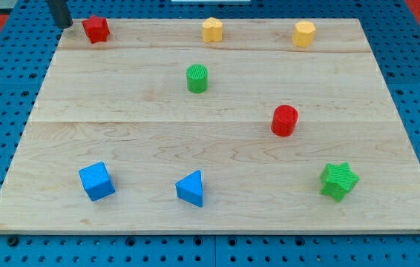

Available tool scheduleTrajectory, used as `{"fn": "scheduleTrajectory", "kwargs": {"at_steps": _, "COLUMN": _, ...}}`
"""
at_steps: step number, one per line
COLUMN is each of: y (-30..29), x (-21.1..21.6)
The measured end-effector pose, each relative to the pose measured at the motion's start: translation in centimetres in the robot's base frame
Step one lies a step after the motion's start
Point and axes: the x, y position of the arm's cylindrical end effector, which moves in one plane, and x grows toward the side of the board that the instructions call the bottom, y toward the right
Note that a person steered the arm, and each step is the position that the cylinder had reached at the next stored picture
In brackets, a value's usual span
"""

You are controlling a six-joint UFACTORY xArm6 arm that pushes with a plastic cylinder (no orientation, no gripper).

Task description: Push the red star diagonal top left to the green circle

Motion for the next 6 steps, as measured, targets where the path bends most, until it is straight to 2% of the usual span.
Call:
{"fn": "scheduleTrajectory", "kwargs": {"at_steps": 1, "y": 3.9, "x": 3.4}}
{"fn": "scheduleTrajectory", "kwargs": {"at_steps": 2, "y": 10.7, "x": 4.4}}
{"fn": "scheduleTrajectory", "kwargs": {"at_steps": 3, "y": 12.0, "x": 4.5}}
{"fn": "scheduleTrajectory", "kwargs": {"at_steps": 4, "y": 13.4, "x": -0.3}}
{"fn": "scheduleTrajectory", "kwargs": {"at_steps": 6, "y": 17.9, "x": 1.3}}
